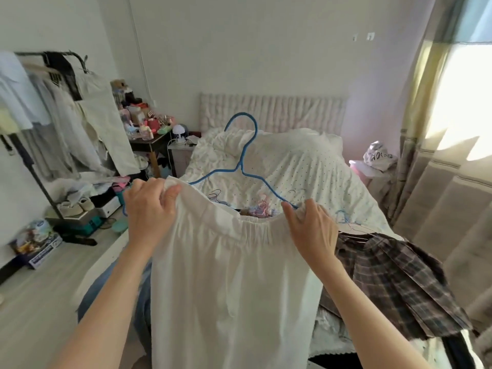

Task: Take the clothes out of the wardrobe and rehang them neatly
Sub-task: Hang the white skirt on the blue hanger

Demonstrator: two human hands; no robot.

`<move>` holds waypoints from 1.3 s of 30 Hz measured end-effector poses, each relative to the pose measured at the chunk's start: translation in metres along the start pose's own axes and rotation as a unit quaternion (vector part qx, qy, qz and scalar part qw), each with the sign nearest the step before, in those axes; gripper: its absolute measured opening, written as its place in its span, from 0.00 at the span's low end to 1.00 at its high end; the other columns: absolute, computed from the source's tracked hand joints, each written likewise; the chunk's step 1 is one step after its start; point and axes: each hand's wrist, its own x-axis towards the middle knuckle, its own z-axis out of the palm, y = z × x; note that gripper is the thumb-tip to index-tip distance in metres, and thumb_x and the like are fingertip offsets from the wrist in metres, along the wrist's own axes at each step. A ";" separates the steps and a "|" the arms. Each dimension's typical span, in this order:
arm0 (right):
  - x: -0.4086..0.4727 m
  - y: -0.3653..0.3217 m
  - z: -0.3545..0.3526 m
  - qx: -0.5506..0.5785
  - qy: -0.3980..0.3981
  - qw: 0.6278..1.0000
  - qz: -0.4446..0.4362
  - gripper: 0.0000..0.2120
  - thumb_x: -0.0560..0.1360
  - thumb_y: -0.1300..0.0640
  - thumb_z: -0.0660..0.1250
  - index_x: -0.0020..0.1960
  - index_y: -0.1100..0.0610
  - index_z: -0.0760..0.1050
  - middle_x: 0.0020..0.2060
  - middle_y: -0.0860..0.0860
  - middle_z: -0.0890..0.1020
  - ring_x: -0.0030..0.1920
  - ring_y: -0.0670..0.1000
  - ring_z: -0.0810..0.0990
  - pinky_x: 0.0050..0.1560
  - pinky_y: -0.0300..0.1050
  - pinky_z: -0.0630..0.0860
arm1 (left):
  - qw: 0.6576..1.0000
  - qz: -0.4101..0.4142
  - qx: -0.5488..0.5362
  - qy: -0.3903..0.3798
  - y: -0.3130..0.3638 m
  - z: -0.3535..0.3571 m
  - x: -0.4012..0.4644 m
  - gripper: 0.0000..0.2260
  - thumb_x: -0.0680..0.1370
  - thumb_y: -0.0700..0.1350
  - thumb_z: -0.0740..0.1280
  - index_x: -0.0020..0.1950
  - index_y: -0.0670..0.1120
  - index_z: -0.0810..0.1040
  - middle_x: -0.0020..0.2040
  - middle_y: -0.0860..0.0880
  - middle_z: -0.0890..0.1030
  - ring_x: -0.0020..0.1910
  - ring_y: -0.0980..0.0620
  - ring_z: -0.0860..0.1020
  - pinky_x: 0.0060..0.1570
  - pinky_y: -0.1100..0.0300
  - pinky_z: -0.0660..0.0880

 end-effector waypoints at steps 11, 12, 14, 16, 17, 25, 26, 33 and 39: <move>0.121 -0.024 0.084 0.019 0.002 1.000 0.025 0.22 0.76 0.40 0.58 0.40 0.60 0.68 0.33 0.50 0.72 0.38 0.53 0.70 0.42 0.46 0.63 | 0.998 0.019 0.048 -0.024 -0.064 0.094 0.118 0.14 0.79 0.49 0.60 0.38 0.41 0.71 0.36 0.44 0.74 0.43 0.44 0.68 0.42 0.51 0.62; 0.130 -0.020 0.094 0.016 -0.008 0.999 0.030 0.22 0.76 0.40 0.59 0.40 0.59 0.68 0.33 0.50 0.72 0.38 0.53 0.70 0.42 0.46 0.63 | 0.997 0.023 0.056 -0.044 -0.070 0.110 0.124 0.14 0.79 0.48 0.61 0.39 0.40 0.72 0.38 0.42 0.76 0.44 0.41 0.69 0.42 0.50 0.62; 0.148 -0.010 0.116 0.017 -0.030 0.998 0.047 0.22 0.76 0.40 0.59 0.40 0.59 0.67 0.33 0.50 0.72 0.38 0.54 0.71 0.41 0.46 0.63 | 0.994 0.022 0.071 -0.085 -0.084 0.143 0.133 0.13 0.80 0.47 0.61 0.39 0.39 0.72 0.40 0.40 0.77 0.45 0.39 0.71 0.41 0.50 0.62; 0.168 0.002 0.141 0.017 -0.051 0.996 0.064 0.22 0.75 0.39 0.60 0.39 0.59 0.67 0.34 0.51 0.72 0.38 0.54 0.71 0.41 0.46 0.64 | 0.988 0.013 0.090 -0.121 -0.096 0.175 0.140 0.14 0.80 0.48 0.59 0.42 0.39 0.72 0.42 0.39 0.77 0.47 0.39 0.71 0.42 0.50 0.62; 0.180 0.009 0.157 0.020 -0.058 0.996 0.071 0.22 0.75 0.39 0.60 0.39 0.59 0.67 0.34 0.51 0.72 0.38 0.54 0.71 0.41 0.47 0.64 | 0.986 0.008 0.097 -0.136 -0.102 0.193 0.145 0.14 0.80 0.48 0.58 0.43 0.38 0.73 0.43 0.39 0.78 0.48 0.39 0.71 0.43 0.50 0.62; 0.264 0.092 0.294 0.032 -0.140 0.978 0.149 0.22 0.74 0.40 0.63 0.39 0.61 0.70 0.37 0.54 0.75 0.41 0.57 0.74 0.41 0.49 0.68 | 0.952 -0.026 0.143 -0.270 -0.146 0.365 0.185 0.16 0.81 0.52 0.54 0.47 0.41 0.72 0.49 0.42 0.78 0.54 0.42 0.70 0.47 0.51 0.64; 0.269 0.106 0.314 0.032 -0.156 0.974 0.159 0.22 0.74 0.40 0.63 0.37 0.60 0.67 0.36 0.54 0.74 0.40 0.57 0.74 0.40 0.48 0.67 | 0.943 -0.028 0.155 -0.294 -0.153 0.388 0.184 0.16 0.81 0.52 0.54 0.47 0.41 0.72 0.49 0.43 0.78 0.54 0.42 0.70 0.48 0.51 0.64; 0.263 0.191 0.438 0.010 -0.247 0.944 0.220 0.25 0.73 0.44 0.67 0.30 0.54 0.57 0.39 0.62 0.78 0.44 0.62 0.75 0.39 0.49 0.60 | 0.855 -0.046 0.199 -0.477 -0.214 0.524 0.141 0.18 0.82 0.52 0.53 0.60 0.40 0.72 0.60 0.42 0.76 0.61 0.43 0.70 0.57 0.50 0.67; 0.248 0.242 0.514 -0.026 -0.295 0.919 0.261 0.19 0.74 0.46 0.65 0.35 0.58 0.65 0.40 0.58 0.76 0.46 0.60 0.75 0.41 0.48 0.61 | 0.819 -0.043 0.191 -0.539 -0.253 0.611 0.106 0.17 0.81 0.52 0.53 0.54 0.40 0.72 0.55 0.42 0.76 0.57 0.42 0.71 0.53 0.49 0.68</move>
